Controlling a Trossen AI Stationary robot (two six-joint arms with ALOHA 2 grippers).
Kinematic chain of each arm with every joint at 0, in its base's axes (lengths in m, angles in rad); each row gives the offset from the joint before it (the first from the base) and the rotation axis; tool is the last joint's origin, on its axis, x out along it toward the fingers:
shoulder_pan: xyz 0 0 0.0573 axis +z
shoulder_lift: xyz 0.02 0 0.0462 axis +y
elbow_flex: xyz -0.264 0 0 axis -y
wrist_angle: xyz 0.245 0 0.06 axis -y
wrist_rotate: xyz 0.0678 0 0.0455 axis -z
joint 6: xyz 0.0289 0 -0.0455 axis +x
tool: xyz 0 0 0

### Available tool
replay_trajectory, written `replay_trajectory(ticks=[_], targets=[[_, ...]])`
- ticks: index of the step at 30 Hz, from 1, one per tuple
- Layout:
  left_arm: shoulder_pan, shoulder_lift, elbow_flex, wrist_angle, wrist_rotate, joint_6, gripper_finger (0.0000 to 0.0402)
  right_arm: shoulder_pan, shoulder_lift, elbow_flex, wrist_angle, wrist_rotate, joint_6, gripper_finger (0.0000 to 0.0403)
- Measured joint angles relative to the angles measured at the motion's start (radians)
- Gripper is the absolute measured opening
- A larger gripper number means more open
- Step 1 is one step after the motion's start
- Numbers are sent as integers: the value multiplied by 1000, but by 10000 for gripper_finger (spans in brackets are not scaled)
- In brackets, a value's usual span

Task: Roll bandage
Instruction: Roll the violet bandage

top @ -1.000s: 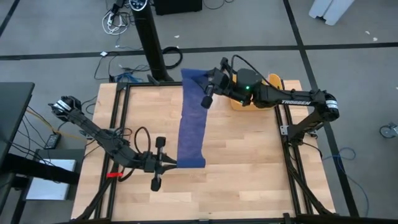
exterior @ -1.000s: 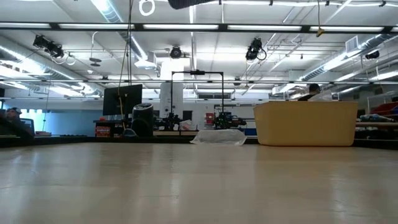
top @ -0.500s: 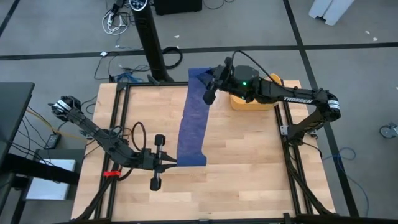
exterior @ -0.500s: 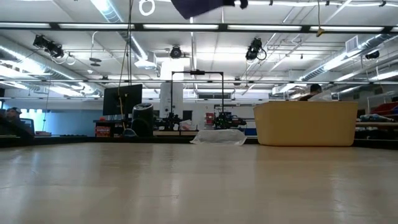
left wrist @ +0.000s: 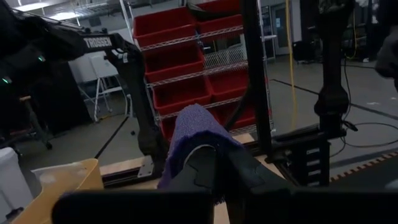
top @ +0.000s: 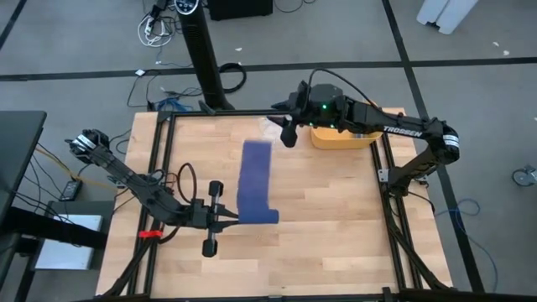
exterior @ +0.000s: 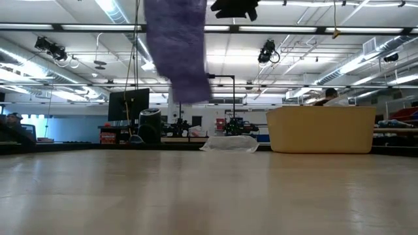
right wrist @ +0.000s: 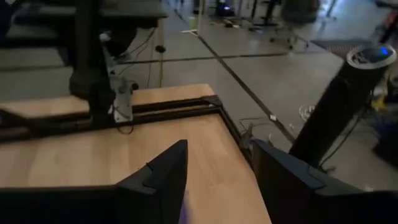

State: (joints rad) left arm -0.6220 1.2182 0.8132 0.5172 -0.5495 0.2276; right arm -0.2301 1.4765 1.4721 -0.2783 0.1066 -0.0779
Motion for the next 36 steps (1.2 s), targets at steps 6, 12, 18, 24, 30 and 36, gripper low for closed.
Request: replay_trajectory(ticks=[6,12,18,24,30,36], targets=[[0,0,72,-84,-3,28,15,67,-10,0,-9,2,-141,145],[3,0,139,-191,-23,30,16,151,-76,0,-157,71,-207,45],[5,0,152,-204,-25,34,16,202,-82,0,-404,113,-60,25],[14,-3,152,-200,-26,32,16,261,2,-60,-431,108,-74,36],[13,-45,154,-200,-26,42,16,332,26,-72,-520,173,-52,6],[13,-78,154,-202,-33,84,16,391,-54,-339,-84,159,-54,4]])
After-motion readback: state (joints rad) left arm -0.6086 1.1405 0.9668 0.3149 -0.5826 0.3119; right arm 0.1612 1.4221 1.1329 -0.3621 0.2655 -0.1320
